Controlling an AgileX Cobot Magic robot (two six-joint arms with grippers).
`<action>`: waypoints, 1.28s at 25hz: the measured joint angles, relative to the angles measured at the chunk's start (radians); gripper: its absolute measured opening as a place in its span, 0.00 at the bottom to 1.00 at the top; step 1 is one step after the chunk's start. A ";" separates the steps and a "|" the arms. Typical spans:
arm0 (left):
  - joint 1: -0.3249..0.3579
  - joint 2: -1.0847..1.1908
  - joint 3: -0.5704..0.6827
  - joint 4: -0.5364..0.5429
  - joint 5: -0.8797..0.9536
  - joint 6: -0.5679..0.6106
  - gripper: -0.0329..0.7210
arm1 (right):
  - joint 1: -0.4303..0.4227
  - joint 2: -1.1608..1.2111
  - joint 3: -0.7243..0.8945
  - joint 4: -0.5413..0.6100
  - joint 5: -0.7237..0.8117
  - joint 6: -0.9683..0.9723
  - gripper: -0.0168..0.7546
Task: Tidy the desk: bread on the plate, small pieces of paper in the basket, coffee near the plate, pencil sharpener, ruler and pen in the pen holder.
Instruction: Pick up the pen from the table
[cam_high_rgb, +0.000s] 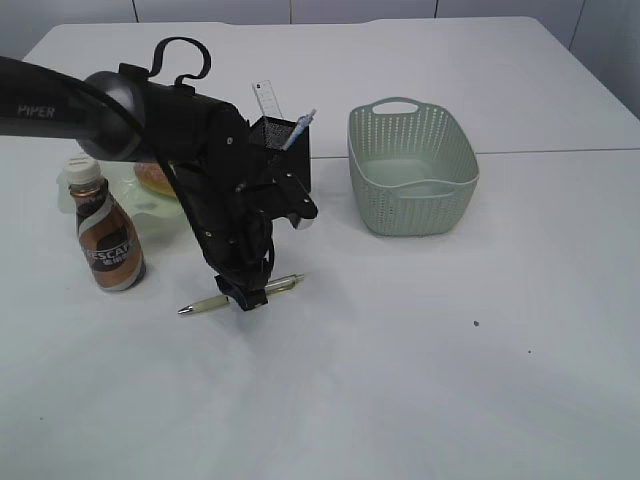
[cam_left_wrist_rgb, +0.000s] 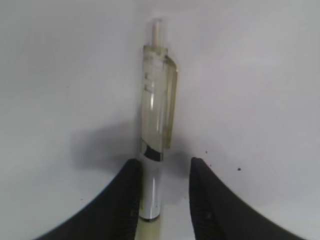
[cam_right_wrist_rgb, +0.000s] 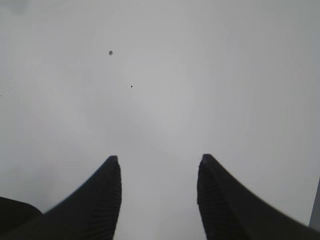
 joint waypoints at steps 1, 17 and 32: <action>0.000 0.000 0.000 0.000 0.000 0.000 0.37 | 0.000 0.000 0.000 0.000 0.000 0.000 0.50; 0.000 0.012 0.000 0.005 -0.031 0.000 0.37 | 0.000 0.000 0.000 0.000 0.001 0.000 0.50; 0.000 0.013 0.000 0.005 -0.020 0.002 0.18 | 0.000 0.000 0.000 0.000 0.001 0.000 0.50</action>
